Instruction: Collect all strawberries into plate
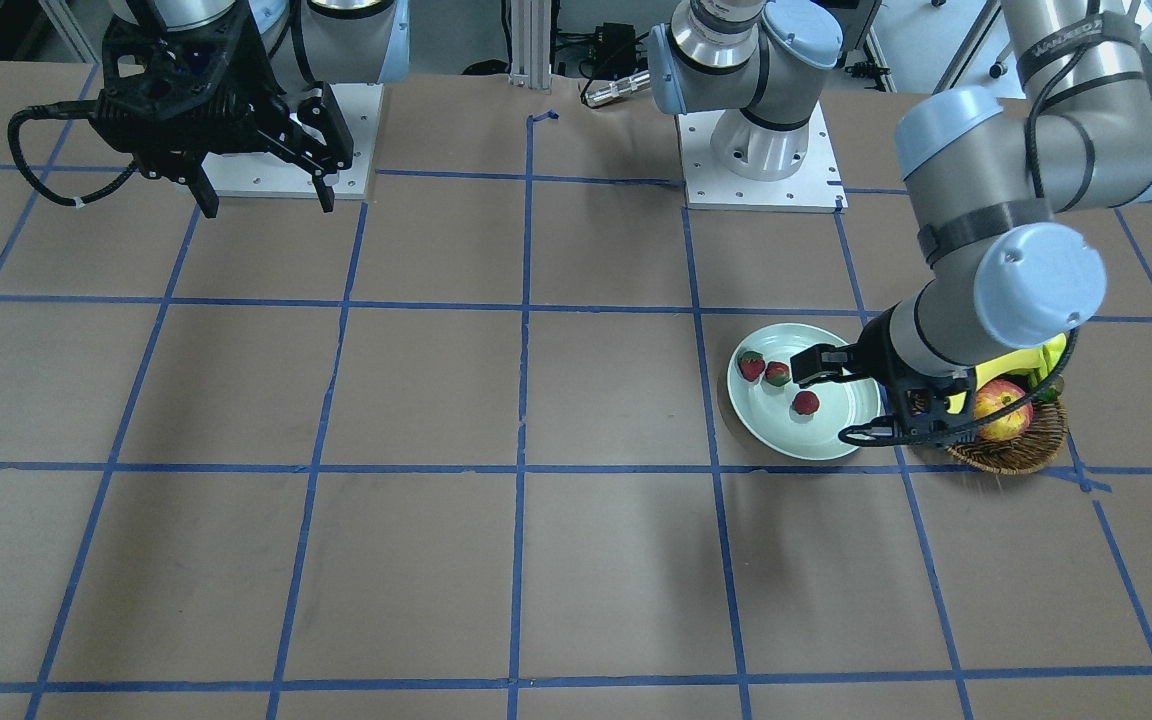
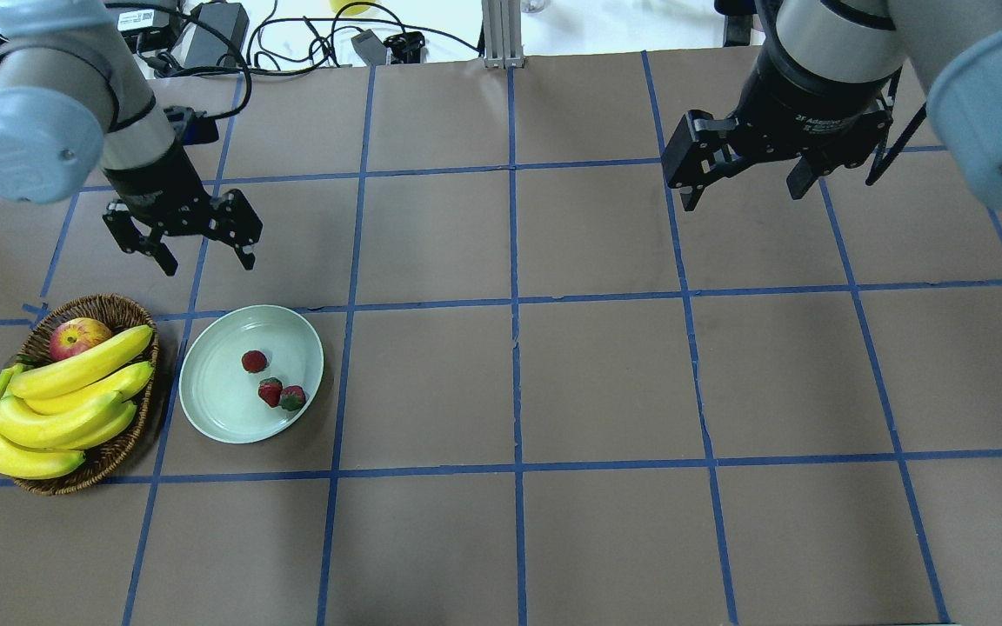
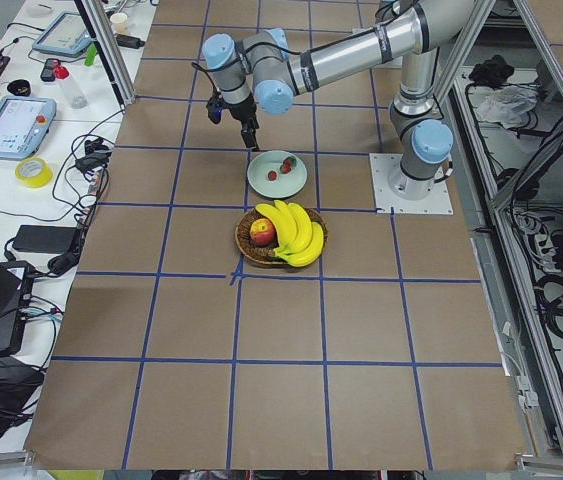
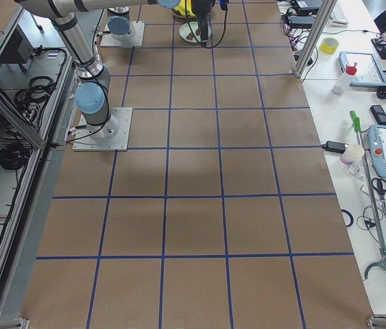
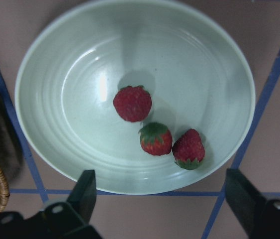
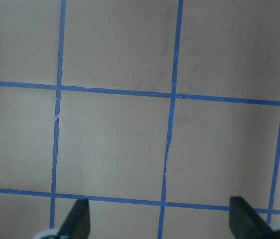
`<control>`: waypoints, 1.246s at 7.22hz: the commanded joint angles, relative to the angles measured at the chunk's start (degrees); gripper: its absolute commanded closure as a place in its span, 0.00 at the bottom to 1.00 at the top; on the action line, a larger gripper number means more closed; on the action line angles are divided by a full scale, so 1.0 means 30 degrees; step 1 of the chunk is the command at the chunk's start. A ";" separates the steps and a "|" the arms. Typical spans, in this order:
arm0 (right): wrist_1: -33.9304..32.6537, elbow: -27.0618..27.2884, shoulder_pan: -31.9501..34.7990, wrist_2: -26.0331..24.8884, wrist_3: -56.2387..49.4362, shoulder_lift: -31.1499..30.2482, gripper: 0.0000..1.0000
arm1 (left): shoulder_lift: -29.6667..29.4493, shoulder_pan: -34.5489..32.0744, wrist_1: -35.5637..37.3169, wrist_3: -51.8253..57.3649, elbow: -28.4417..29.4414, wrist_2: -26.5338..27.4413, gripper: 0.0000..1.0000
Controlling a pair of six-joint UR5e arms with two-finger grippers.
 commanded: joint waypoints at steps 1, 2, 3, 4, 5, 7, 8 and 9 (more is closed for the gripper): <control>0.0000 0.0000 -0.0009 0.0000 0.0000 0.0001 0.00 | 0.1730 -0.0163 -0.0664 -0.0127 0.1481 0.0017 0.00; 0.0000 0.0000 -0.0009 0.0000 0.0000 0.0001 0.00 | 0.2986 -0.0454 -0.0752 -0.0156 0.1512 0.0046 0.00; 0.0000 0.0000 -0.0009 0.0000 0.0000 0.0001 0.00 | 0.4188 -0.0718 -0.1333 -0.0156 0.1512 0.0075 0.00; 0.0000 0.0000 -0.0009 0.0000 -0.0029 0.0001 0.00 | 0.4751 -0.0837 -0.1251 -0.0243 0.1251 -0.0302 0.00; 0.0000 0.0000 -0.0009 0.0000 0.0000 0.0001 0.00 | 0.4670 -0.0838 -0.0439 -0.0766 0.0871 -0.0450 0.00; 0.0000 0.0000 -0.0009 -0.0029 0.0000 0.0001 0.00 | 0.4786 -0.1739 -0.0460 -0.1033 0.0604 -0.1237 0.00; 0.0000 0.0000 -0.0009 -0.0029 0.0000 0.0001 0.00 | 0.4583 -0.2674 -0.0489 -0.1035 0.0488 -0.1069 0.00; 0.0000 0.0000 -0.0009 0.0000 0.0000 0.0001 0.00 | 0.4581 -0.3061 -0.0547 -0.1035 0.0399 -0.0951 0.00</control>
